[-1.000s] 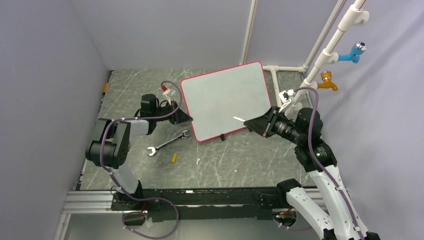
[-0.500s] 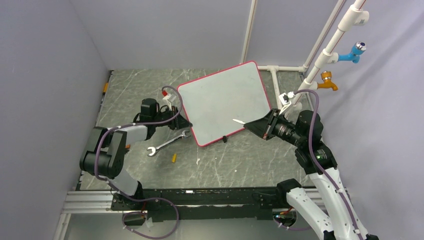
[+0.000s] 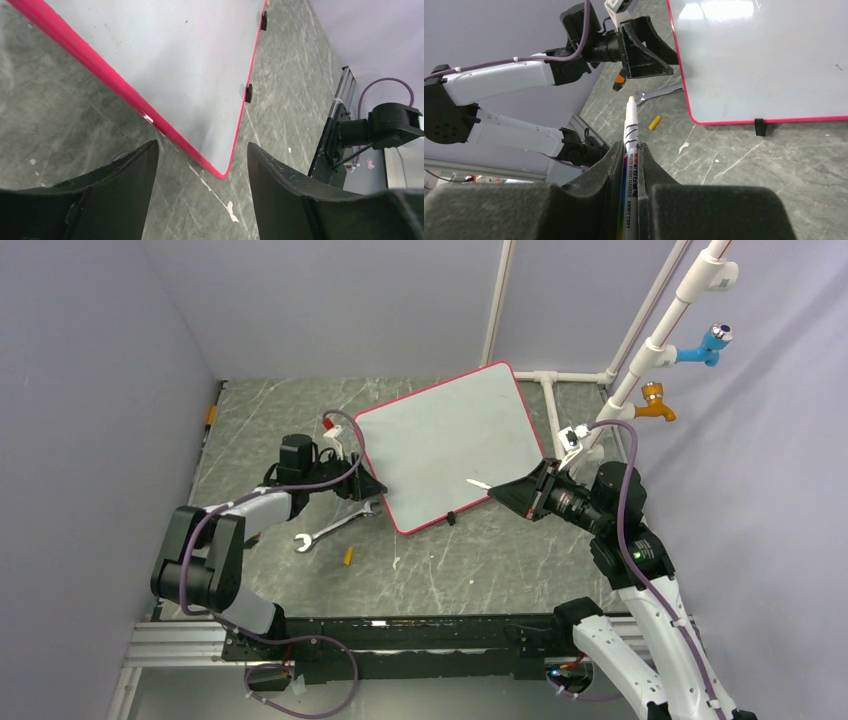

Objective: Write a sentence on the whiteboard
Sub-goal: Move the whiteboard to the center of the board.

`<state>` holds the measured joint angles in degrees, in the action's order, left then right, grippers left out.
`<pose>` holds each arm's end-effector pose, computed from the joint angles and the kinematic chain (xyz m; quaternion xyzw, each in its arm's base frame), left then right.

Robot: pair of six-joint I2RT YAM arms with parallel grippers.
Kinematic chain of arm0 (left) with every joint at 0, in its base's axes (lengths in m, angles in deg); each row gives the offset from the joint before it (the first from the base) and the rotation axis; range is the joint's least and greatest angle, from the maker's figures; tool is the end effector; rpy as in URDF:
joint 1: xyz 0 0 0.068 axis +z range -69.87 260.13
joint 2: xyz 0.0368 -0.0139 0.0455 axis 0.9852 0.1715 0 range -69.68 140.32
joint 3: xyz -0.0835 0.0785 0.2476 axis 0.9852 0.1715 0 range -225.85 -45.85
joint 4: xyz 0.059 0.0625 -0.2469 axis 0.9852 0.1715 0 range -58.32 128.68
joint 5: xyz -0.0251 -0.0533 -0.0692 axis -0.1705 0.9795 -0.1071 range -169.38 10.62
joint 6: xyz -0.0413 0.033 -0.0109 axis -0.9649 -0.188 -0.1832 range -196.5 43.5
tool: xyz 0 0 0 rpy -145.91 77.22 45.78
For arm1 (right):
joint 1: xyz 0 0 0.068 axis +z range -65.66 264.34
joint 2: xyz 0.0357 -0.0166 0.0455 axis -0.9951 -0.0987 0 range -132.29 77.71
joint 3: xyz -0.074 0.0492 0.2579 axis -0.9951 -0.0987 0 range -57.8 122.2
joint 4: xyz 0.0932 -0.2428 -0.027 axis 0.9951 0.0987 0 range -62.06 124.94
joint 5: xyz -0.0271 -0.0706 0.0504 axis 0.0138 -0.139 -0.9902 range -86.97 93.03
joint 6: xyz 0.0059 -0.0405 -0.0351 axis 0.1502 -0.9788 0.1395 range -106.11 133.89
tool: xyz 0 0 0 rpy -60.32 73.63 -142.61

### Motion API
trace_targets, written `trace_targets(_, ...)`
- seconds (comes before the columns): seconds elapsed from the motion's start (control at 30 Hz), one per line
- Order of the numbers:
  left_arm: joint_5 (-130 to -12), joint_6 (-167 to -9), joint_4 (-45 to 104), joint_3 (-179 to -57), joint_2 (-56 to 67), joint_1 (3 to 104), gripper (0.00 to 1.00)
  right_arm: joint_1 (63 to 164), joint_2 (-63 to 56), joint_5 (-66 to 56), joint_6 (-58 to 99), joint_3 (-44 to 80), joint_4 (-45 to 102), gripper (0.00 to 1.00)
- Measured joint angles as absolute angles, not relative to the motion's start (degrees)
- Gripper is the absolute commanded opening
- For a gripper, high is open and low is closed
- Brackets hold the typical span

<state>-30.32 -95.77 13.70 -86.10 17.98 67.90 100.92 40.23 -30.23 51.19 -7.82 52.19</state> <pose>0.2914 -0.0906 0.1897 0.1607 0.7969 -0.4696 0.3442 0.1270 0.0582 0.3646 -0.0440 0.7637 0.4718 0.4384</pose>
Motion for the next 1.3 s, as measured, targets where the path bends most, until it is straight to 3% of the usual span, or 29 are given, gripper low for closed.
trace_targets(0.37,-38.0,-93.3,29.9,-93.5,8.5,67.9,0.74,100.9,40.2,-29.5,49.8,-7.8,53.8,0.00)
trace_targets(0.7,-45.2,-84.8,53.8,-120.2,5.4,68.1,0.75,100.9,40.3,-29.0,48.1,-7.8,55.1,0.00)
trace_targets(1.03,-43.8,-77.3,66.0,-140.4,18.5,73.8,0.73,100.9,40.7,-29.0,47.7,-8.7,55.1,0.00)
trace_targets(1.1,-42.0,-77.1,67.8,-144.1,22.5,74.9,0.69,100.9,40.6,-29.0,47.5,-8.7,55.3,0.00)
trace_targets(1.3,-34.3,-75.6,71.5,-160.5,36.6,77.6,0.70,100.9,40.5,-29.0,46.7,-8.7,55.5,0.00)
